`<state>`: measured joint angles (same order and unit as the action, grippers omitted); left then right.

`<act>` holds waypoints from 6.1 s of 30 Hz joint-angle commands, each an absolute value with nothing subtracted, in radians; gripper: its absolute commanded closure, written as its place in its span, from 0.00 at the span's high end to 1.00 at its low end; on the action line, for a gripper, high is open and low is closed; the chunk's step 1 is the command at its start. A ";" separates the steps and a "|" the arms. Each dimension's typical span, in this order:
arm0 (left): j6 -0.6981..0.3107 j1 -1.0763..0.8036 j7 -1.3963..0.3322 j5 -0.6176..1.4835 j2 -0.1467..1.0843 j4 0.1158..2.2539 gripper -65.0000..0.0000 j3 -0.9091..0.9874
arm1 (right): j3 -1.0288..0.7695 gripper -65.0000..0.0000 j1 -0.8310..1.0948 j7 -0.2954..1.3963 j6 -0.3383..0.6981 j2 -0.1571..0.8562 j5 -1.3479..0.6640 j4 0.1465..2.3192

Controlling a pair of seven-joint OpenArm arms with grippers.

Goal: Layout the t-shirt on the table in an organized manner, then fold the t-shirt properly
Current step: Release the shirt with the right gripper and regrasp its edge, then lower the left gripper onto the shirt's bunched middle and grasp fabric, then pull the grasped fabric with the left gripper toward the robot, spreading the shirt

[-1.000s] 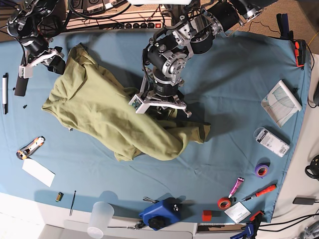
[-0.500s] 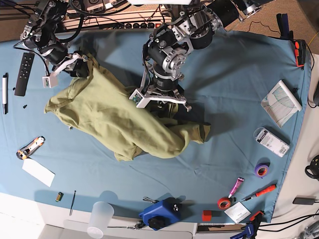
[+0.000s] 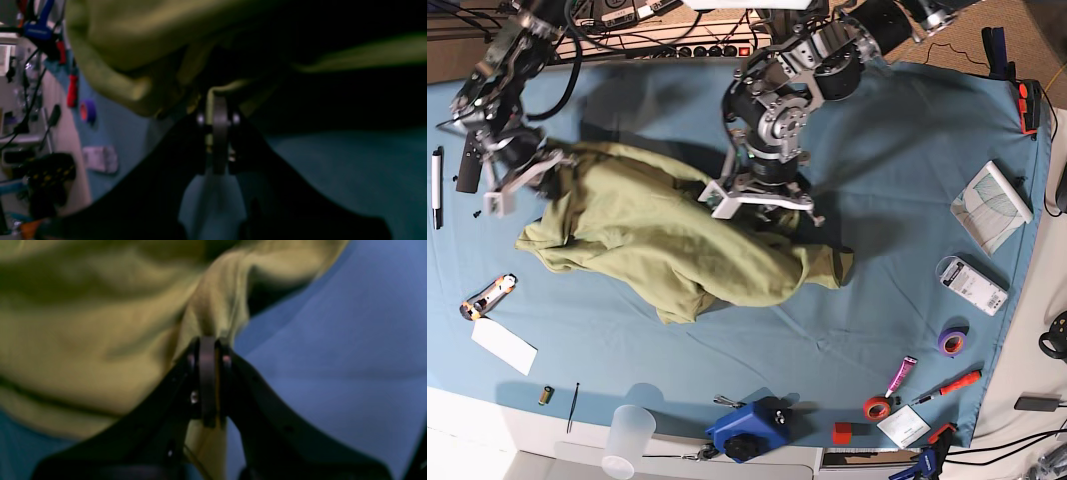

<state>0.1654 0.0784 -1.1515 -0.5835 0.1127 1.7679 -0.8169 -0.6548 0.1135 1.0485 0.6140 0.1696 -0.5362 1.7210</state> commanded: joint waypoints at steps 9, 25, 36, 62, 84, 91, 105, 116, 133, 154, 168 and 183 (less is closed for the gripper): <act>0.157 0.100 -1.140 -0.606 0.255 1.787 0.00 -0.807 | -0.743 0.00 0.000 1.005 0.582 0.272 -0.526 1.739; 0.166 -0.094 -1.151 -0.520 0.341 2.073 0.00 -0.756 | -0.749 0.00 0.003 1.104 0.557 0.308 -0.583 1.739; 0.202 -0.225 -1.129 -0.523 0.352 2.140 0.34 -0.756 | -0.749 0.00 0.129 1.197 0.558 0.308 -0.674 1.739; -0.046 0.089 -0.897 -0.189 0.352 1.943 0.42 -0.756 | -0.749 0.00 0.183 1.202 0.574 0.308 -0.716 1.739; -0.040 0.541 -0.625 -0.096 0.251 1.505 0.00 -0.756 | -0.749 0.00 0.183 1.201 0.609 0.307 -0.718 1.739; -0.037 0.707 -0.582 -0.091 0.154 1.254 0.00 -0.756 | -0.749 0.00 0.183 1.200 0.609 0.307 -0.718 1.739; 0.200 0.719 -0.974 -0.136 0.135 1.272 0.44 -0.756 | -0.749 0.00 0.182 1.161 0.609 0.308 -0.714 1.739; 0.202 0.503 -1.171 -0.196 0.131 1.548 0.44 -0.731 | -0.749 0.00 0.180 1.151 0.609 0.308 -0.669 1.739; 0.122 0.231 -1.065 0.171 0.003 1.662 0.44 -0.363 | -0.749 0.00 0.180 1.151 0.609 0.308 -0.669 1.739; 0.165 0.230 -0.992 0.109 -0.003 1.585 0.36 -0.364 | -0.749 0.00 0.180 1.151 0.609 0.308 -0.669 1.739; 0.134 0.230 -1.013 0.105 -0.003 1.587 0.00 -0.364 | -0.749 0.00 0.180 1.148 0.609 0.308 -0.669 1.739; 0.138 0.255 -0.932 0.078 -0.003 1.587 0.38 -0.364 | -0.749 0.00 0.180 1.145 0.609 0.308 -0.669 1.739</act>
<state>0.1345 0.2329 -0.9466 0.0856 0.0055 1.5696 -0.3653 -0.7433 0.1883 1.1702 0.6037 0.2874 -0.6552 1.7214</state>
